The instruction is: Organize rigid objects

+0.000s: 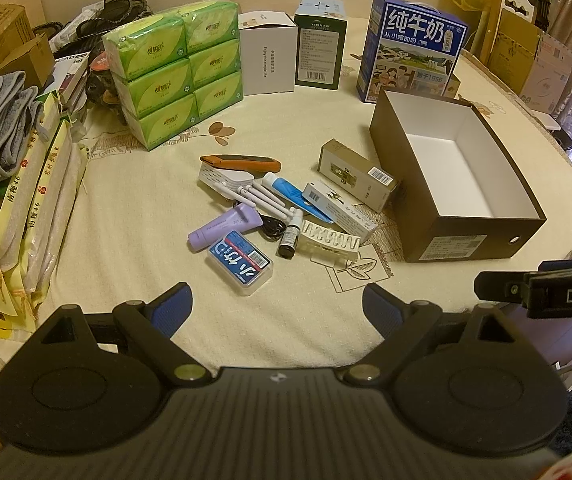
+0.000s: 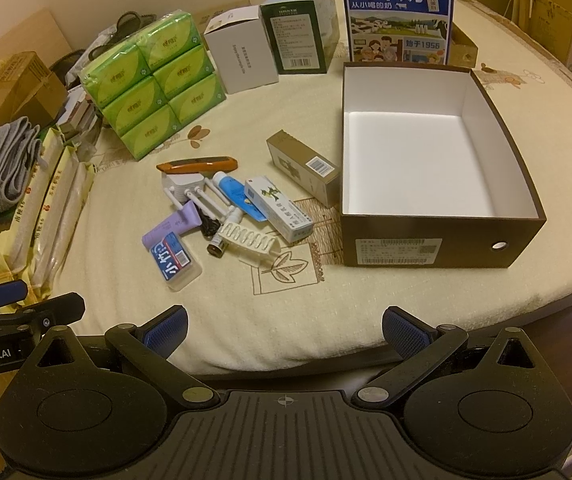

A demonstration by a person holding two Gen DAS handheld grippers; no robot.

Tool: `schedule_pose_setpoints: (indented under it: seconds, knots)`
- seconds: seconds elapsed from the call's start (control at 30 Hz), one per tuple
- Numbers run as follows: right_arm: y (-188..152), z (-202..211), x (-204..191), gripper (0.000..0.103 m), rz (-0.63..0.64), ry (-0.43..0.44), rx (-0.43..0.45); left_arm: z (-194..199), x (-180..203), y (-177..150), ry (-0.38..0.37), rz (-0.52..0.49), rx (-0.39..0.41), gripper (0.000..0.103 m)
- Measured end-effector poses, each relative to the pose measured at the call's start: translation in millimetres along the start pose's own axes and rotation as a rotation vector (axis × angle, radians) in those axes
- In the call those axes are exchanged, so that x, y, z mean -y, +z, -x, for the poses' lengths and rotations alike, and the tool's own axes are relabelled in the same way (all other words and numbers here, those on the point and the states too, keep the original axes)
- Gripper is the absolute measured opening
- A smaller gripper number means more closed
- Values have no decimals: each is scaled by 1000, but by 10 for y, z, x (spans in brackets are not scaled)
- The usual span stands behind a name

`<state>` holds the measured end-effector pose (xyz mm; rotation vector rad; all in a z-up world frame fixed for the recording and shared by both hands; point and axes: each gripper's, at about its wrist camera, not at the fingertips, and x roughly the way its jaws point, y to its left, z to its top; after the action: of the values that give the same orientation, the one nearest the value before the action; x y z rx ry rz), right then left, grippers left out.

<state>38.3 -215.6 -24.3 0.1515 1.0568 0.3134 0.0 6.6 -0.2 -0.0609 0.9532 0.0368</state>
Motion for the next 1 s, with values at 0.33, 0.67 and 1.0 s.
schedule_pose_setpoints:
  seconds: [0.33, 0.67, 1.0]
  knots:
    - [0, -14, -1, 101, -1, 0, 0, -5, 19, 31, 3, -2, -3, 90]
    - [2, -25, -1, 101, -2, 0, 0, -14, 17, 39, 4, -3, -4, 90]
    - [-3, -43, -1, 101, -3, 1, -1, -14, 16, 38, 4, -3, -5, 90]
